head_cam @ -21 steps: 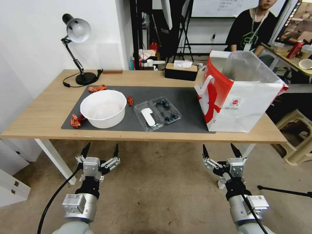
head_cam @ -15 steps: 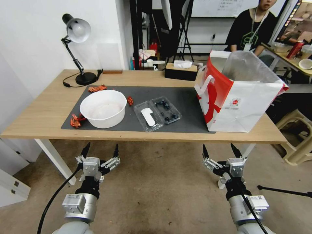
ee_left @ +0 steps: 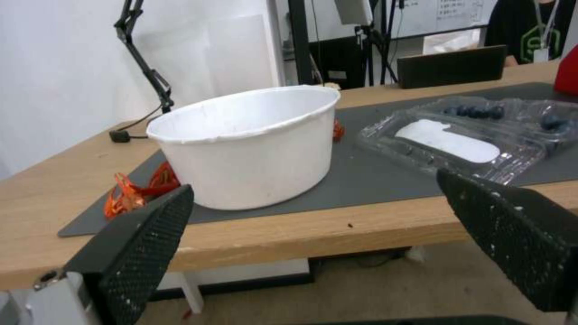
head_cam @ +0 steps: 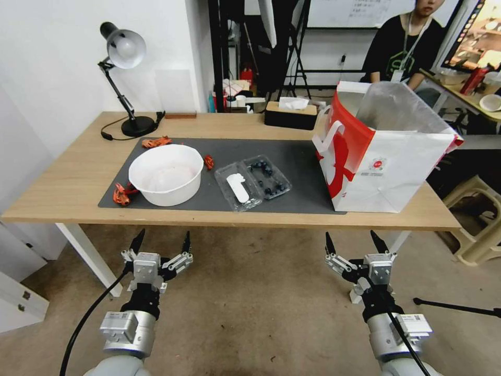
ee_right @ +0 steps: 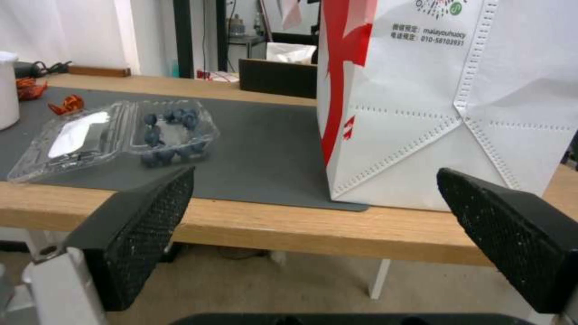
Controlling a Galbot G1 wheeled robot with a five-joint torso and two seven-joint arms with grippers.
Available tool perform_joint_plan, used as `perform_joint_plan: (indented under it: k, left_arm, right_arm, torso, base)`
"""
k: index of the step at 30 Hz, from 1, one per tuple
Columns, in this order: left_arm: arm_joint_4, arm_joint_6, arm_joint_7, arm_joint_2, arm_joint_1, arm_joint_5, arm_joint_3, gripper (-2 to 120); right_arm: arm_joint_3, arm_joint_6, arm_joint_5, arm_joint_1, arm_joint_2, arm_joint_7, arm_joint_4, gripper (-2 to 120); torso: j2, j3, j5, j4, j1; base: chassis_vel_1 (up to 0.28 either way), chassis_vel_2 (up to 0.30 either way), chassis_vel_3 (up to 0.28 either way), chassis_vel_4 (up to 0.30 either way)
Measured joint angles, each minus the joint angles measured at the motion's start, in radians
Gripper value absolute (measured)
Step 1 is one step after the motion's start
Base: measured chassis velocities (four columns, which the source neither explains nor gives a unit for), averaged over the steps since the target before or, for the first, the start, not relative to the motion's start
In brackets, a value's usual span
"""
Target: Close the takeout container lid, then place the container into the takeout bag.
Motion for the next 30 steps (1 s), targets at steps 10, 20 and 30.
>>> perform_joint_plan:
  k: [10, 20, 30]
  left_arm:
    - [-0.007, 0.02, 0.0, -0.004, -0.004, -0.011, 0.001, 100]
    - [-0.119, 0.213, 0.02, -0.048, -0.04, -0.151, 0.034, 100]
    - [-0.08, 0.131, 0.024, -0.03, -0.039, -0.164, 0.035, 100]
  right_arm:
    - [0.002, -0.014, 0.005, 0.004, 0.0, 0.0, 0.004, 100]
    - [0.055, -0.223, 0.08, 0.074, 0.009, 0.016, 0.074, 100]
    - [0.088, -0.359, 0.19, 0.125, -0.01, 0.028, 0.136, 100]
  torso:
    - [0.0, 0.0, 0.0001, 0.0, 0.0]
    - [0.0, 0.0, 0.0005, 0.0, 0.0]
    - [0.0, 0.0, 0.0, 0.0, 0.0]
  base:
    - [0.0, 0.0, 0.0, 0.0]
    - [0.0, 0.0, 0.0, 0.0]
    - [0.0, 0.0, 0.0, 0.0]
